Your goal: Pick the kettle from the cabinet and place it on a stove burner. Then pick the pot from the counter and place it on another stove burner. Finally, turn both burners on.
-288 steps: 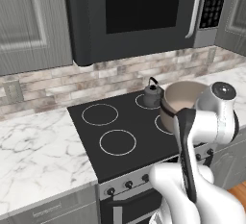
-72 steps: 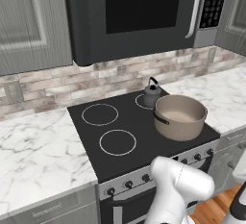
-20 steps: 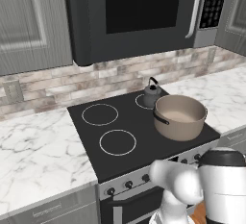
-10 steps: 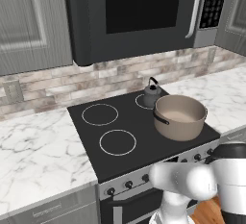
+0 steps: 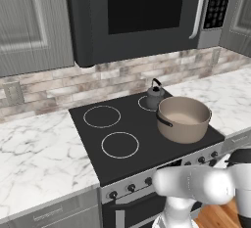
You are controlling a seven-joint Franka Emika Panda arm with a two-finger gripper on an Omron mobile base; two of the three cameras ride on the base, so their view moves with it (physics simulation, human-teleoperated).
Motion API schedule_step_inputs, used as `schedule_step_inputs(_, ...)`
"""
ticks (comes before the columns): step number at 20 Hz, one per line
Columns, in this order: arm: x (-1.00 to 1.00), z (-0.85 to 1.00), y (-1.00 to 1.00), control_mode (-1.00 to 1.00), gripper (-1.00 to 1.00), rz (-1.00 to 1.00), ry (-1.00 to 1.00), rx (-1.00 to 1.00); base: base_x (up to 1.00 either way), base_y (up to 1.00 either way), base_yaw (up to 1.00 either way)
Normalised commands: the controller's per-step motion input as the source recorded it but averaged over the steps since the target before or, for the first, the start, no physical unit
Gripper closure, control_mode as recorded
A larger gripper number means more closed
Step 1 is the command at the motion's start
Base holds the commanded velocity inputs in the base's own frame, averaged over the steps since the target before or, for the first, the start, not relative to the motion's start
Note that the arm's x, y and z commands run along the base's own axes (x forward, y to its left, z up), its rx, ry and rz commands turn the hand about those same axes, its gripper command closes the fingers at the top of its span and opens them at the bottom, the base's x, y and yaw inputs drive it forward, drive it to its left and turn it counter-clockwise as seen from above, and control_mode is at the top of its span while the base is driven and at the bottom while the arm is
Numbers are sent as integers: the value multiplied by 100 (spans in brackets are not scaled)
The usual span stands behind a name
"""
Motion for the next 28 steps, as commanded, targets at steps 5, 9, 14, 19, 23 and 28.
schedule_step_inputs(5,17,-12,-9,-100,-100,0,-4,2,0,0,0)
schedule_step_inputs(9,10,-16,-15,-100,-100,0,-4,2,0,0,0)
schedule_step_inputs(14,14,-21,-6,-100,-100,0,-2,1,0,0,0)
schedule_step_inputs(19,11,-20,-1,-100,-100,0,-3,0,0,0,0)
schedule_step_inputs(23,14,-17,0,-100,-100,0,-2,0,0,0,0)
schedule_step_inputs(28,17,-12,0,-100,-100,0,-1,0,0,0,0)
